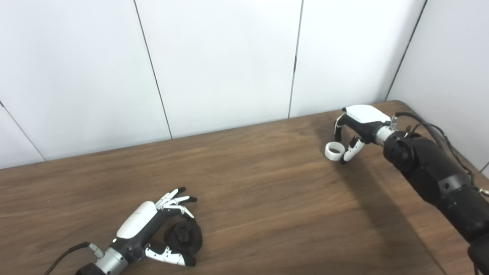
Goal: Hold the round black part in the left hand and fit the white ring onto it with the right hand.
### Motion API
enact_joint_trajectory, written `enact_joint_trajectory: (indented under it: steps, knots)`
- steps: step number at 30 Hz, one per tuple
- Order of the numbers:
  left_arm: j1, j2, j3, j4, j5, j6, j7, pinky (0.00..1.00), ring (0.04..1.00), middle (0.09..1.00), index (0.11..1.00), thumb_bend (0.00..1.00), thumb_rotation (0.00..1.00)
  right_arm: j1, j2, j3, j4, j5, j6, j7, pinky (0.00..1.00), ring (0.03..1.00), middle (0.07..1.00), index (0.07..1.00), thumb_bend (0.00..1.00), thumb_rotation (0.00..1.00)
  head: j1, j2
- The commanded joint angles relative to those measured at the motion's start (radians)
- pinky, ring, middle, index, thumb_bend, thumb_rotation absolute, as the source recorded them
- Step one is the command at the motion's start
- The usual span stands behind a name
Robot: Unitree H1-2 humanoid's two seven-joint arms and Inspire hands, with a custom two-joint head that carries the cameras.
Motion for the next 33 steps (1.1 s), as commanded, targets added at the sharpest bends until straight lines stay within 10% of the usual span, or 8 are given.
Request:
enact_joint_trajectory:
  steps: [1,26,28,33]
  knots:
    - [0.043,0.028,-0.018,0.023,0.028,0.016,-0.052,1.00,1.000,0.877,0.479,0.53,0.06,-0.034,-0.014,-0.009,-0.010,-0.005,0.008,-0.024,1.00,0.991,0.826,0.482,0.53,0.14,0.000,0.001]
    - [0.048,0.033,-0.009,0.020,0.024,0.015,-0.056,1.00,1.000,0.878,0.480,0.53,0.06,-0.033,-0.012,-0.005,-0.018,0.017,-0.006,-0.019,1.00,1.000,0.875,0.493,0.52,0.15,0.001,0.003]
    - [0.049,0.033,-0.008,0.019,0.023,0.016,-0.055,1.00,1.000,0.878,0.480,0.53,0.06,-0.036,-0.011,-0.005,-0.017,0.019,-0.005,-0.016,1.00,1.000,0.877,0.591,0.92,0.20,0.000,0.002]
    - [0.052,0.029,0.001,0.017,0.028,0.015,-0.061,1.00,1.000,0.877,0.479,0.53,0.06,-0.039,-0.008,-0.007,-0.028,0.021,0.006,-0.008,1.00,1.000,0.880,0.617,1.00,0.20,0.002,0.000]
